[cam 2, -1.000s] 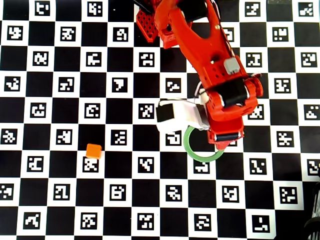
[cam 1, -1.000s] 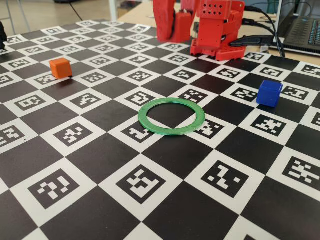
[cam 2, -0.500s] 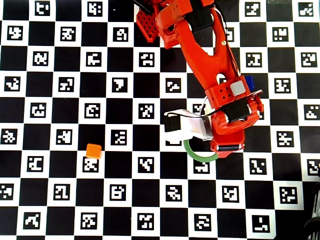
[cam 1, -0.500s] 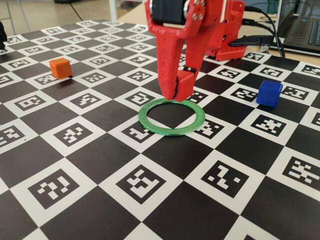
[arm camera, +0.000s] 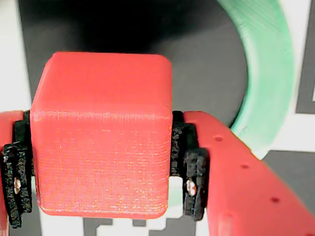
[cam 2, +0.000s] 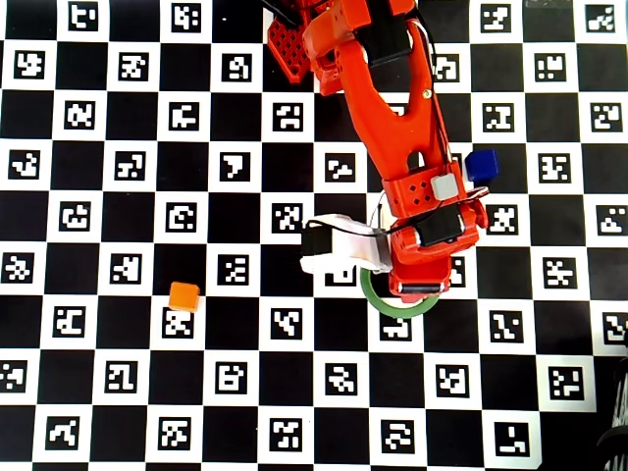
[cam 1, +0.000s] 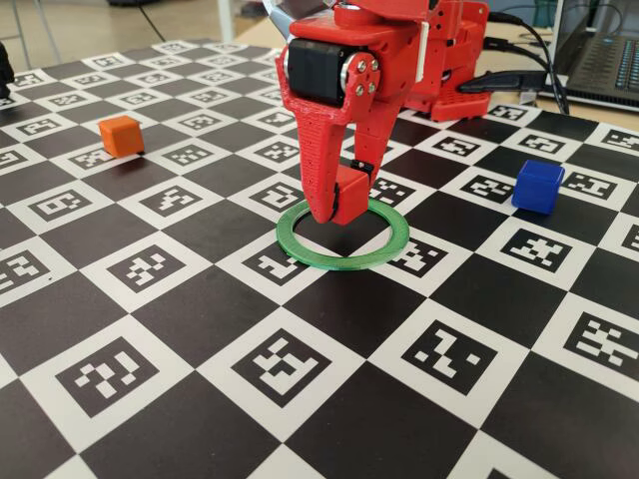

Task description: Grab the red cube then put it in the green circle then put the blue cube on top and finally the orange cube on top

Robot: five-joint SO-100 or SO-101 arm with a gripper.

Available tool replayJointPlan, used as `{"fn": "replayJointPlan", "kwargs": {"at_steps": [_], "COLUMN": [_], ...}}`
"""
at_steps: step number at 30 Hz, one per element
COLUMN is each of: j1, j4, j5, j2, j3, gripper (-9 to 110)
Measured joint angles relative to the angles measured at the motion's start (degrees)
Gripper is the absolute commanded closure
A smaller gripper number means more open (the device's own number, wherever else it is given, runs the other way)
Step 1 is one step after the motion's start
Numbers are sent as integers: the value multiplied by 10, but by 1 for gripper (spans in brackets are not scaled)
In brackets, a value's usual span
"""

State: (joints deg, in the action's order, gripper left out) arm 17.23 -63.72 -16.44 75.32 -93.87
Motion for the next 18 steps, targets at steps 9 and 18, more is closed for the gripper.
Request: {"fn": "replayJointPlan", "kwargs": {"at_steps": [9, 18], "j1": [0, 0], "j4": [32, 38], "j5": [0, 4], "j2": [11, 11], "j3": [-16, -36], "gripper": [98, 98]}}
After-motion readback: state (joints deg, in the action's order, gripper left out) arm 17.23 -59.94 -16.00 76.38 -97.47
